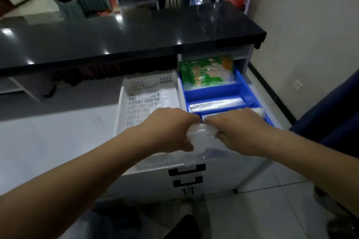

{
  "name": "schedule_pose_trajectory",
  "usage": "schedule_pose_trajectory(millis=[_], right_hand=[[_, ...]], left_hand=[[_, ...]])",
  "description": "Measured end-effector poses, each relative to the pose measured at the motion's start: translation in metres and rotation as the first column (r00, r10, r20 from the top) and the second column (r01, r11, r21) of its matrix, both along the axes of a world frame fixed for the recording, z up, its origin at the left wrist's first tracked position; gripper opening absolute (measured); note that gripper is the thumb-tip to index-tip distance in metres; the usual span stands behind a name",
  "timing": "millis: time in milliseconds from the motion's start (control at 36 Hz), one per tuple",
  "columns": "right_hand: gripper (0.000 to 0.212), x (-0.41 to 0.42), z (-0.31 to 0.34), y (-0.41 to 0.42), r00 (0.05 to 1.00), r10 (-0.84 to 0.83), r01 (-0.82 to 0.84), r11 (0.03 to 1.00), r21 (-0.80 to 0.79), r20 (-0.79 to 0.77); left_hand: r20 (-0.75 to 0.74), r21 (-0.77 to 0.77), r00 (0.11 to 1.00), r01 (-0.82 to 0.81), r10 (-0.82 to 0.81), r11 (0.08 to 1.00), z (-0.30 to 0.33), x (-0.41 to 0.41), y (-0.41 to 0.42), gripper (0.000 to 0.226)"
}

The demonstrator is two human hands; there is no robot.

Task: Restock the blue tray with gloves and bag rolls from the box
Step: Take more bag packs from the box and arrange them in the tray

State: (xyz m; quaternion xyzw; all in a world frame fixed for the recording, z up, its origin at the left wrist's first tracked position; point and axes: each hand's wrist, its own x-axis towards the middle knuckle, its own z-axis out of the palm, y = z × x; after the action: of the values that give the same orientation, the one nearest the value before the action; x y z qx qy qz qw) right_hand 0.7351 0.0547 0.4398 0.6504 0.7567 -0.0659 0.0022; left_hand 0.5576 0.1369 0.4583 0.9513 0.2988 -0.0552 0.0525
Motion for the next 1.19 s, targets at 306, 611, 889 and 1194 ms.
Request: schedule_pose_trajectory(millis=[306, 611, 889, 1194], right_hand=[[0.039, 0.039, 0.017, 0.074, 0.986, -0.166, 0.165, 0.985, 0.05, 0.014], [0.026, 0.109, -0.03, 0.085, 0.959, -0.281, 0.283, 0.957, 0.06, -0.043], [0.028, 0.174, -0.049, 0.158, 0.972, -0.199, 0.198, 0.98, 0.019, 0.128], [0.039, 0.228, -0.127, 0.187, 0.952, 0.009, -0.009, 1.0, -0.003, 0.307]], left_hand=[[0.126, 0.128, 0.989, 0.061, -0.077, 0.99, 0.006, 0.042, 0.095, 0.041], [0.162, -0.056, 0.986, -0.023, 0.032, 0.998, -0.03, 0.052, 0.154, 0.043], [0.188, -0.079, 0.96, -0.197, 0.209, 0.977, -0.083, 0.109, 0.179, 0.052], [0.031, -0.02, 0.971, -0.235, 0.236, 0.972, -0.149, 0.154, 0.178, 0.055]])
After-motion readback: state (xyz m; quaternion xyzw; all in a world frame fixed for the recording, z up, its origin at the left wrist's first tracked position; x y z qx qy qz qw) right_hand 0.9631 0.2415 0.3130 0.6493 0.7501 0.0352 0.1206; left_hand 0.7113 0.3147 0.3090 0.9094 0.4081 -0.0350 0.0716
